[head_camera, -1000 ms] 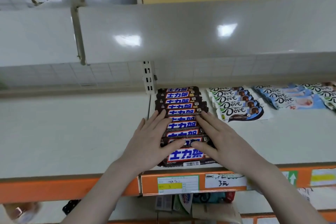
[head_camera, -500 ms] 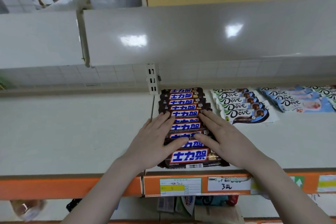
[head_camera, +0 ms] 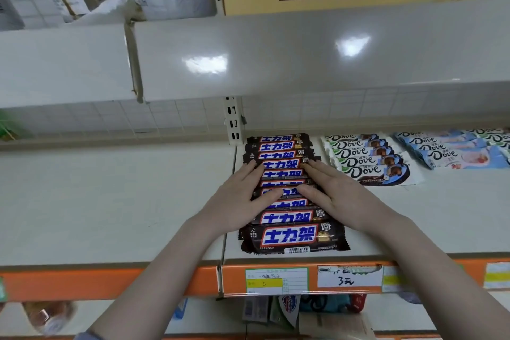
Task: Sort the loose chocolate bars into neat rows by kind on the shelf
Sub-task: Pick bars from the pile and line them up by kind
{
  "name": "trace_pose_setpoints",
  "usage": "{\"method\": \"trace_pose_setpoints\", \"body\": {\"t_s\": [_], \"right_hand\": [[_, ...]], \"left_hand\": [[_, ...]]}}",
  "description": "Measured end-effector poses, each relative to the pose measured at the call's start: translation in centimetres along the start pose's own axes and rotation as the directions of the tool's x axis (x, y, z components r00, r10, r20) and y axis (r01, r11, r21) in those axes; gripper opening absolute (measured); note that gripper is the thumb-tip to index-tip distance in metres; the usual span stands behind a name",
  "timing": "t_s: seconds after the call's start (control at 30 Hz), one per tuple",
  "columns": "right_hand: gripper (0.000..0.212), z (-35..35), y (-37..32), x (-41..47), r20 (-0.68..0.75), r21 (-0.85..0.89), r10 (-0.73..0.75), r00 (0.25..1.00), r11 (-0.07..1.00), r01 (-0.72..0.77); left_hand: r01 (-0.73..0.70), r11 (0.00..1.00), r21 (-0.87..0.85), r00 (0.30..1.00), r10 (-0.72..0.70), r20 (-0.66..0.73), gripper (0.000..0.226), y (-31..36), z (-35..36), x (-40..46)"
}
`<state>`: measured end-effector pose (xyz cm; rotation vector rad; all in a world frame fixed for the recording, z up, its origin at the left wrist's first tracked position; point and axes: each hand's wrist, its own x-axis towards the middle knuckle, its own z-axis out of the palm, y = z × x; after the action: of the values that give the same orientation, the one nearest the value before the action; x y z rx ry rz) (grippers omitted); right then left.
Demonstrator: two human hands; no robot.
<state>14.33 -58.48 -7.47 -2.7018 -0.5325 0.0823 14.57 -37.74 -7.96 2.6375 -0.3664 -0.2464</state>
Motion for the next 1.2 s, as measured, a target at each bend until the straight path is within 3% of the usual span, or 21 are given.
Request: {"method": "trace_pose_setpoints", "body": {"t_s": [0.2,0.43,0.57,0.77,0.9,1.0,1.2], "right_hand": [[0.069,-0.6,0.4,1.7,0.005,-0.069,0.005,1.0,0.998,-0.005],[0.061,-0.7,0.8,2.1,-0.002,-0.106,-0.015,1.0,0.994,0.015],[0.062,-0.9,0.8,1.7,-0.002,-0.101,-0.018,1.0,0.995,0.017],[0.074,-1.1,0.5,-2.4,-0.023,-0.075,-0.029,0.999,0.997,0.027],[0.068,0.1,0.3,-5.1,-0.042,-0.106,-0.038,0.998,0.994,0.033],[0.082,0.7,0.0,-6.0,-0.097,-0.119,-0.059,0.994,0.992,0.047],[0.08,1.4,-0.5,-6.0,-0.149,-0.097,-0.028,0.988,0.995,0.014]], "left_hand": [[0.028,0.995,-0.1,0.999,-0.026,0.022,0.081,0.2,-0.3,1.0],[0.009,0.996,-0.093,1.0,-0.012,-0.025,0.078,0.0,-0.1,1.5],[0.02,0.996,-0.084,0.999,-0.022,-0.031,0.077,0.0,-0.2,1.1],[0.036,0.998,-0.059,0.979,-0.047,-0.197,0.069,0.2,-0.1,-2.9],[0.045,0.999,-0.009,0.987,-0.046,-0.153,0.068,0.5,1.1,-6.0],[0.018,1.0,0.009,0.993,-0.017,-0.114,0.062,0.7,2.0,-7.0],[-0.005,1.0,0.03,0.987,0.009,-0.16,0.063,0.6,2.4,-7.1]]}}
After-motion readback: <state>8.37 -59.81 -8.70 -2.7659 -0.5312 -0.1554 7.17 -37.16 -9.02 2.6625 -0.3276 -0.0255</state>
